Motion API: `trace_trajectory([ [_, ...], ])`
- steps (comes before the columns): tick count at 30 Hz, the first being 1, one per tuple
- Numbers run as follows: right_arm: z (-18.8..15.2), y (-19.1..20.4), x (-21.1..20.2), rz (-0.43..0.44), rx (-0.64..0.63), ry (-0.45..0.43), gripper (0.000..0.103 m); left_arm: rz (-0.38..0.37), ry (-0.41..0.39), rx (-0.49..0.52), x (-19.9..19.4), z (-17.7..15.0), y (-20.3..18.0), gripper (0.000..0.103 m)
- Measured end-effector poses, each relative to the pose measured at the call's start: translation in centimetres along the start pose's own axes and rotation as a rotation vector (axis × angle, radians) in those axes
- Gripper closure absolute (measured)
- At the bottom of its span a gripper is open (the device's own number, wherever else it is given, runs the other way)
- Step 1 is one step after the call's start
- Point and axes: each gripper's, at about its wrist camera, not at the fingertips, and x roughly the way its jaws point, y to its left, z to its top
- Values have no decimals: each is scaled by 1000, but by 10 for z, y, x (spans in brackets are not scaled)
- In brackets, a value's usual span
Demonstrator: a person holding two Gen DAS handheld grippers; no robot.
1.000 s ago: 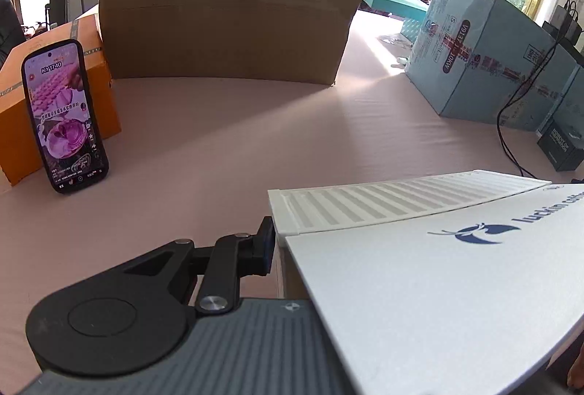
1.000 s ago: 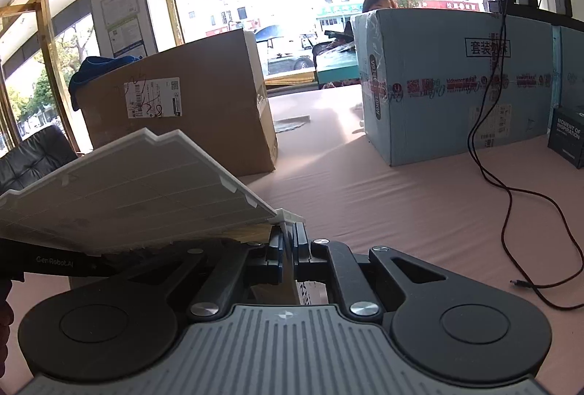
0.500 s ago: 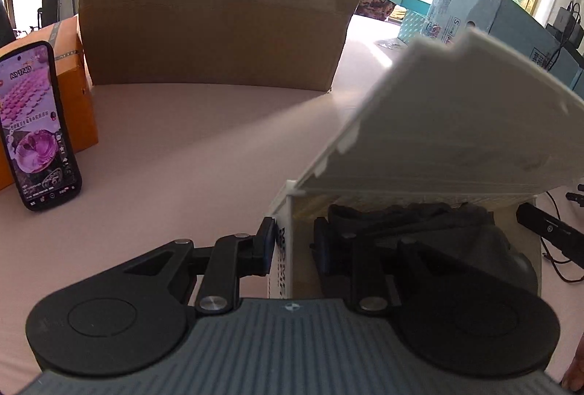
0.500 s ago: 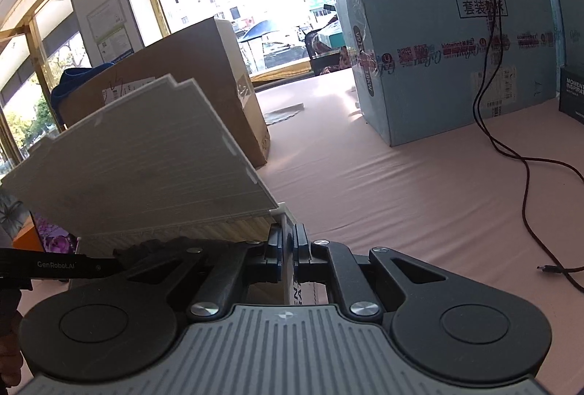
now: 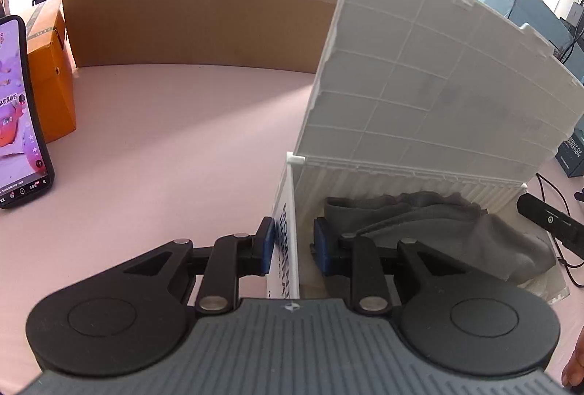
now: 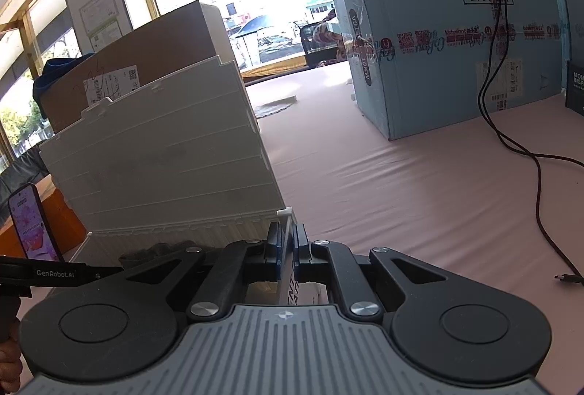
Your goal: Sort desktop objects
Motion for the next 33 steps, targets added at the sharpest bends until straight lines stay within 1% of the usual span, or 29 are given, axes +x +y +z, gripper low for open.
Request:
trace_trajectory([
  [3,1,-3,0,13,20,1,96,-30,1,-13,0,-1,2,69],
  [4,2,-5,-2,29,33,1,92,-46,-6,-18,-1,-3,2,59],
  [5,2,-7,-4,52,47,0,90,-58,-18,-21,-3,-4,3,39],
  [6,2,-9,-6,75,55,-3,77,-62,-36,-25,-6,-6,3,27],
  [7,3,-11,-9,94,62,-14,58,-65,-63,-32,-10,-8,3,14],
  [9,3,-13,-20,93,69,-63,44,-72,-111,-33,-20,-11,4,15],
  [10,4,-14,-25,86,70,-88,31,-76,-129,-29,-24,-12,5,15],
  [12,7,-17,-35,82,82,-146,15,-104,-175,-8,-35,-14,7,15],
  [13,8,-19,-41,89,97,-190,12,-114,-207,-2,-42,-14,8,15],
  [15,13,-22,-50,115,112,-251,9,-123,-268,-17,-53,-14,14,14],
  [17,20,-24,-56,159,108,-288,9,-147,-301,-34,-60,-9,18,14],
  [19,26,-25,-58,200,95,-307,10,-164,-326,-40,-64,-4,23,14],
  [21,31,-27,-57,234,100,-334,13,-137,-356,-22,-65,2,22,14],
  [23,37,-29,-50,258,121,-316,21,-104,-388,-6,-66,8,21,14],
  [24,41,-30,-46,265,142,-295,30,-99,-396,-13,-66,10,22,14],
  [25,44,-32,-42,271,169,-280,37,-110,-403,-31,-68,12,24,14],
  [27,50,-37,-37,288,225,-280,45,-150,-422,-79,-74,16,28,14],
  [29,57,-39,-31,292,262,-271,46,-175,-442,-120,-79,25,29,14],
  [30,60,-39,-28,294,272,-258,46,-168,-443,-129,-79,31,27,14],
  [33,64,-37,-16,324,282,-209,46,-147,-409,-108,-73,47,17,14],
])
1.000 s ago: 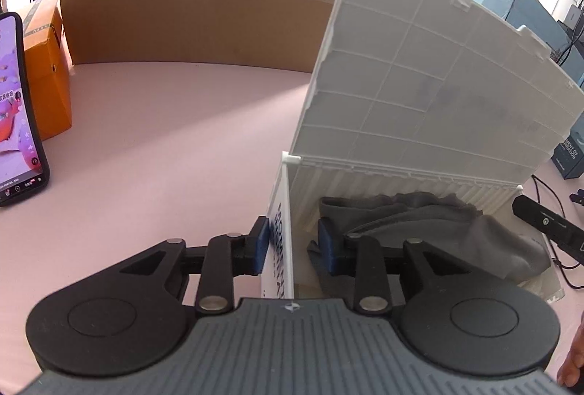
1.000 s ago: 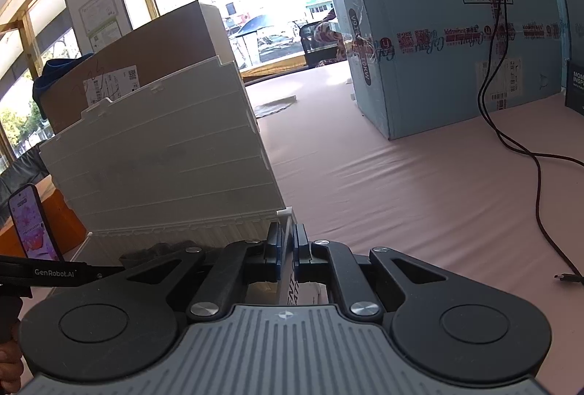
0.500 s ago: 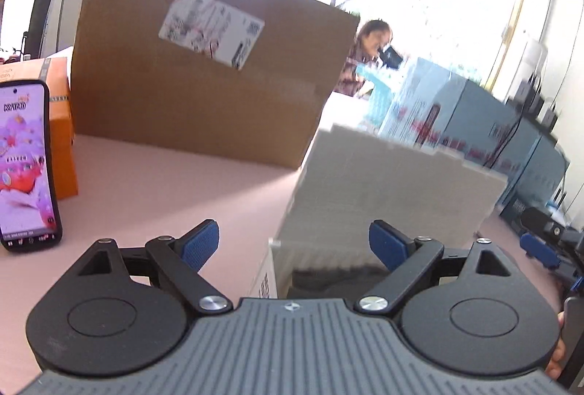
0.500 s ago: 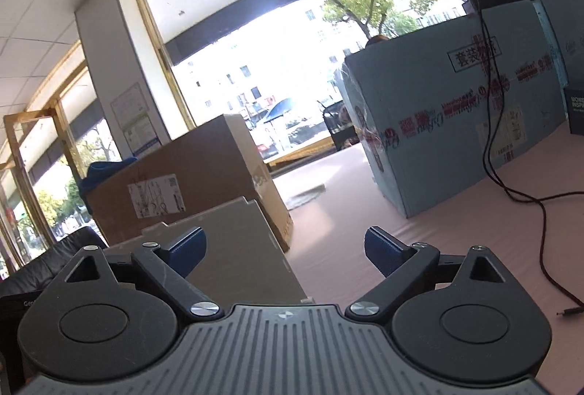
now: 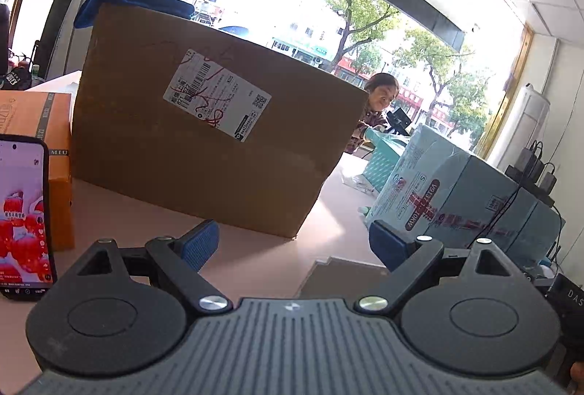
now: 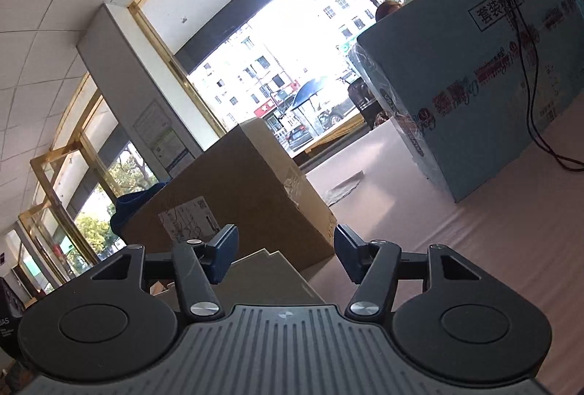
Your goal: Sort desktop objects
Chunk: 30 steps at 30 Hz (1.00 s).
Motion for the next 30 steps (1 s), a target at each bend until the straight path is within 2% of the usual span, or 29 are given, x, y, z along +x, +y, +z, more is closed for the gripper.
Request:
trace_trajectory([
  [2,-3,0,3,20,0,15,57,-9,41,5,12,1,-3,22],
  [4,-6,3,4,54,-7,16,69,-18,70,2,21,0,-5,24],
  [8,-9,15,-3,53,-95,13,69,-68,84,-17,27,-8,-5,25],
  [10,-12,18,-8,57,-135,12,69,-101,93,4,24,-11,-8,26],
  [17,-36,9,-33,88,-120,43,71,-142,141,44,4,-34,-8,26],
  [24,-77,-3,-37,71,-64,92,71,-130,191,57,-3,-66,4,26],
  [29,-89,-3,-43,69,-64,110,71,-107,206,79,-10,-79,7,26],
  [30,-90,0,-45,69,-86,108,75,-99,200,96,-13,-81,4,26],
])
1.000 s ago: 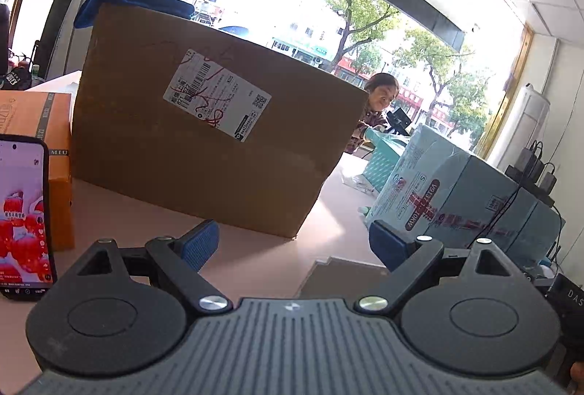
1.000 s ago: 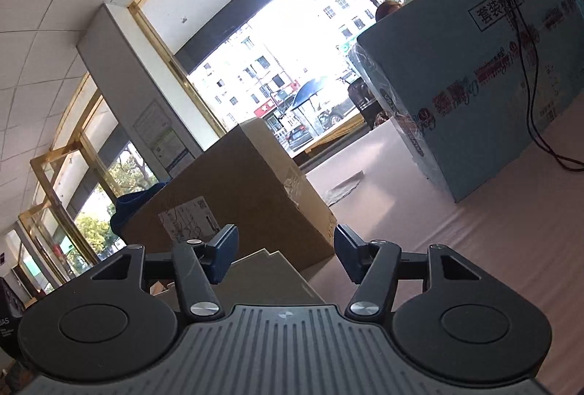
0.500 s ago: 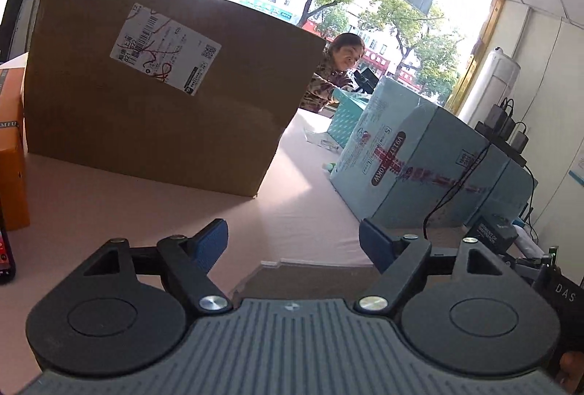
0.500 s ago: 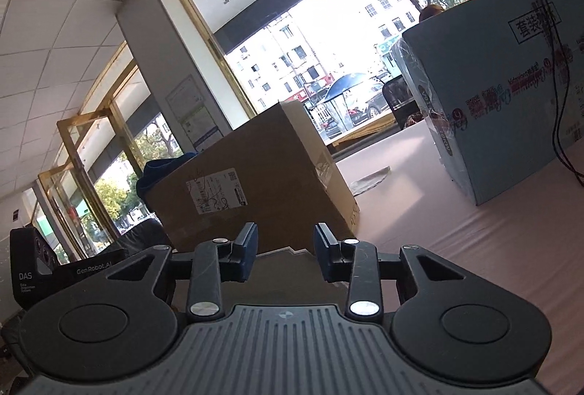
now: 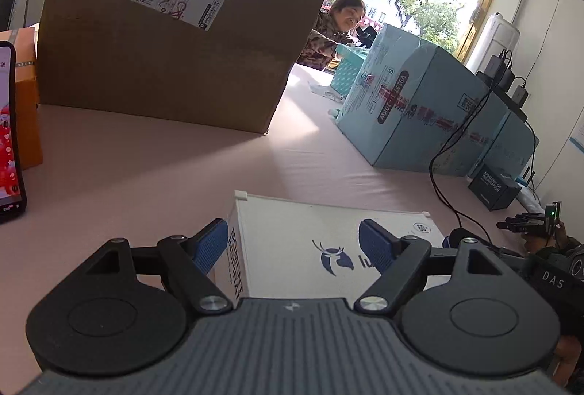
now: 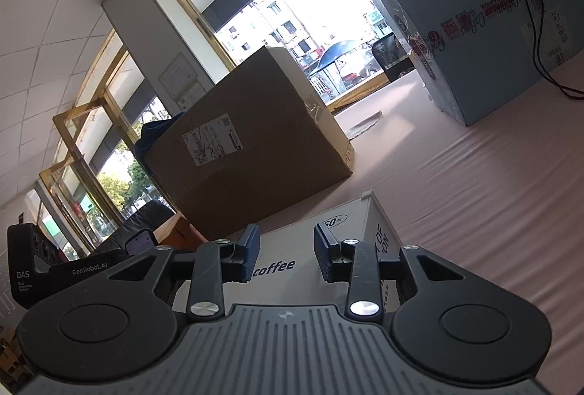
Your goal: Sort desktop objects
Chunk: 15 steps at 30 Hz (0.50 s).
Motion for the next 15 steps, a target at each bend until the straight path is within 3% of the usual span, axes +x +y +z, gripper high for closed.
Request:
trace_trajectory([
  [1,-2,5,-2,-1,-30,-2,84,4,-6,20,-3,-3,-4,26],
  [4,-11,22,-12,-23,-150,-27,94,33,-37,111,-12,-15,-22,30],
  [8,-29,43,-25,-73,-315,-77,94,77,-76,204,-21,-30,-43,43],
  [13,-40,46,-21,-97,-362,-56,95,128,-99,253,-21,-40,-52,68],
  [15,-44,45,-18,-101,-368,-42,95,151,-112,272,-22,-43,-54,70],
])
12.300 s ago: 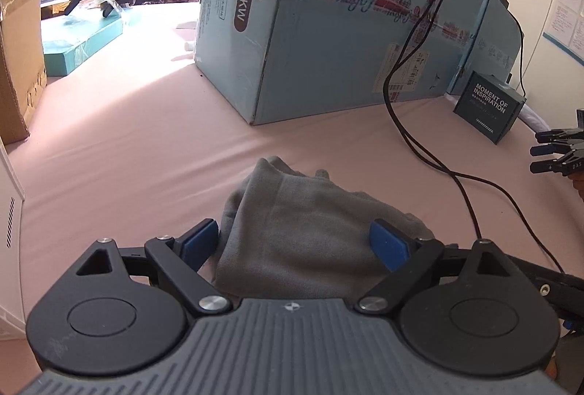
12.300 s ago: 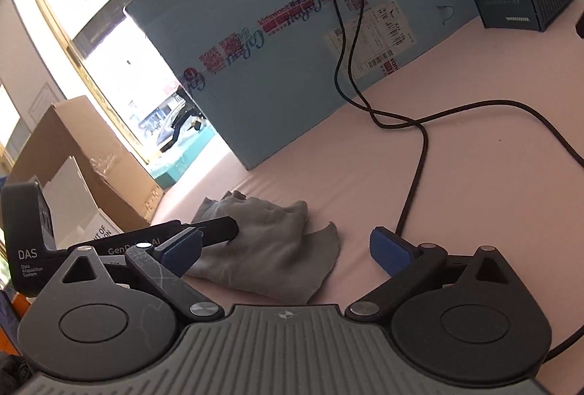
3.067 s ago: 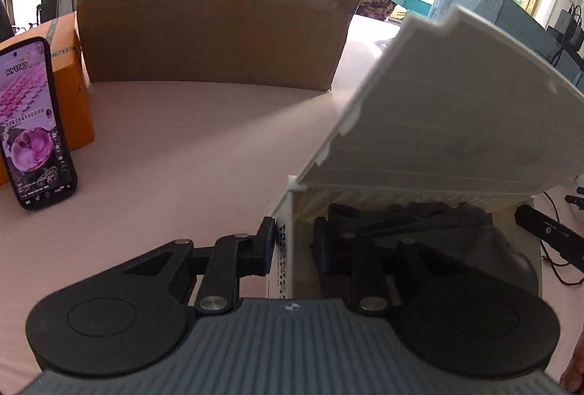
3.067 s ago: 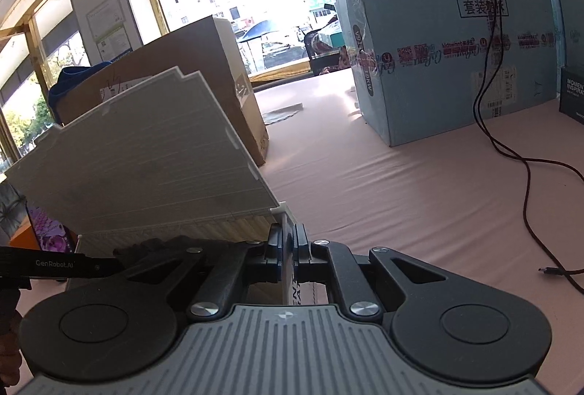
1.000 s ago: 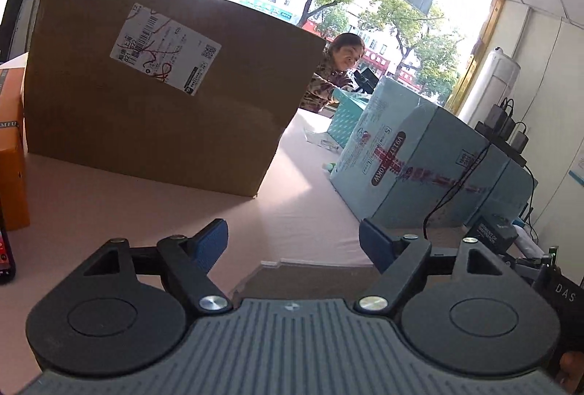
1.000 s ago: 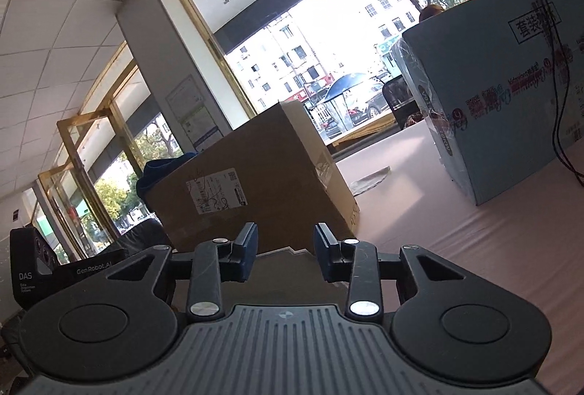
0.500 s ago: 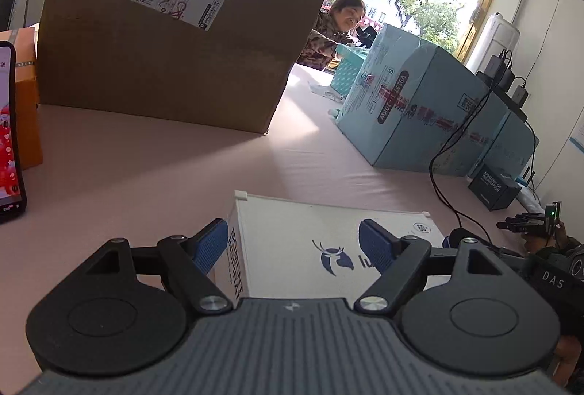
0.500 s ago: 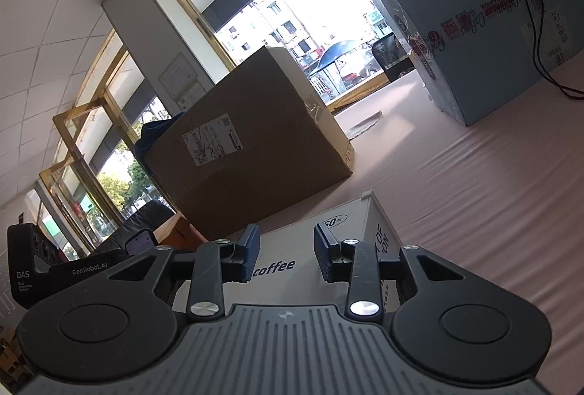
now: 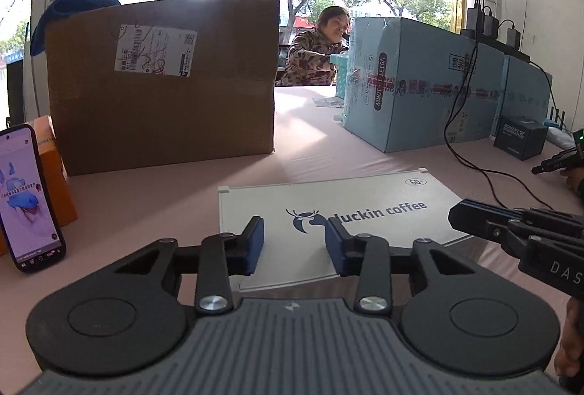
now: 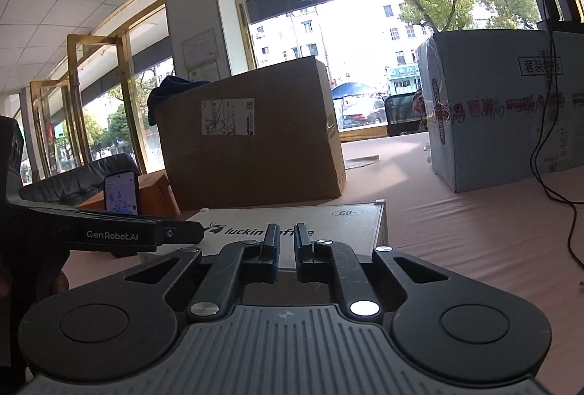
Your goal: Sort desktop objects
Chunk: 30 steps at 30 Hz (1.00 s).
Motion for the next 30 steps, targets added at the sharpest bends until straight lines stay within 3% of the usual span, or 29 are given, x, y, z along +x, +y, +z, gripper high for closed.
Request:
trace_trajectory([
  [11,-11,4,3,-28,-50,-24,95,36,-102,15,-8,-22,-4,71],
  [21,-9,-3,3,-12,25,-53,95,34,-138,-24,-8,-27,-1,71],
  [22,-8,-7,1,-11,49,-70,89,29,-129,-32,-8,-24,0,71],
  [23,-5,-10,-2,-16,79,-100,81,29,-117,-47,-8,-20,3,63],
  [24,-2,-14,-6,-30,106,-134,53,31,-106,-65,-9,-17,6,51],
  [25,1,-17,-12,-52,133,-171,21,38,-112,-97,-11,-14,11,19],
  [26,5,-22,-17,-66,160,-195,11,61,-148,-152,-17,-12,20,3],
  [28,12,-34,-21,-66,217,-199,7,106,-214,-263,-29,-10,38,0],
  [30,16,-47,-21,-71,273,-171,2,105,-205,-343,-33,-6,56,0],
])
